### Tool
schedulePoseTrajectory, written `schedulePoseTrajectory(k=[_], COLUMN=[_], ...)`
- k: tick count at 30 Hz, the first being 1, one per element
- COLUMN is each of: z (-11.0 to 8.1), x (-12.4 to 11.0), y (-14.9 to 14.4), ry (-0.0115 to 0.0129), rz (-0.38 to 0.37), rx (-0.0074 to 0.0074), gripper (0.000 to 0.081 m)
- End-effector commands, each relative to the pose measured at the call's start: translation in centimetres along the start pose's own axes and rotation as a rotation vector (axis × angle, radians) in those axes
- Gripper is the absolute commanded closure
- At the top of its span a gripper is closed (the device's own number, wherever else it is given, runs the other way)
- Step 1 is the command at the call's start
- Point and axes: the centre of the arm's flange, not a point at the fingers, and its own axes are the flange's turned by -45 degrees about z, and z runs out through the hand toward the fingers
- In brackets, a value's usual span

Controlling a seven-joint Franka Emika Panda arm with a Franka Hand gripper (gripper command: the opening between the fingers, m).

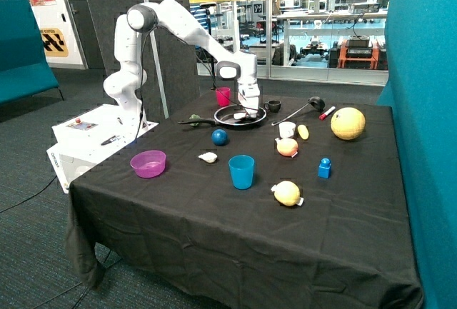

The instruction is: Clean the pan

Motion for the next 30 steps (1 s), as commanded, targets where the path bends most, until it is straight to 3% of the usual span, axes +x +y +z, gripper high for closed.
schedulePoseTrajectory(k=[1, 15, 30], z=[-0.3, -0.3, -0.6], x=[-0.4, -3.7, -6.4], y=[3.6, 7.0, 3.9], ry=[0.0021, 0.002, 0.0022], rz=[0.055, 0.115, 0.048], rx=[0.0063, 0.0063, 0.0062], gripper=[0.0808, 0.0808, 0.0808])
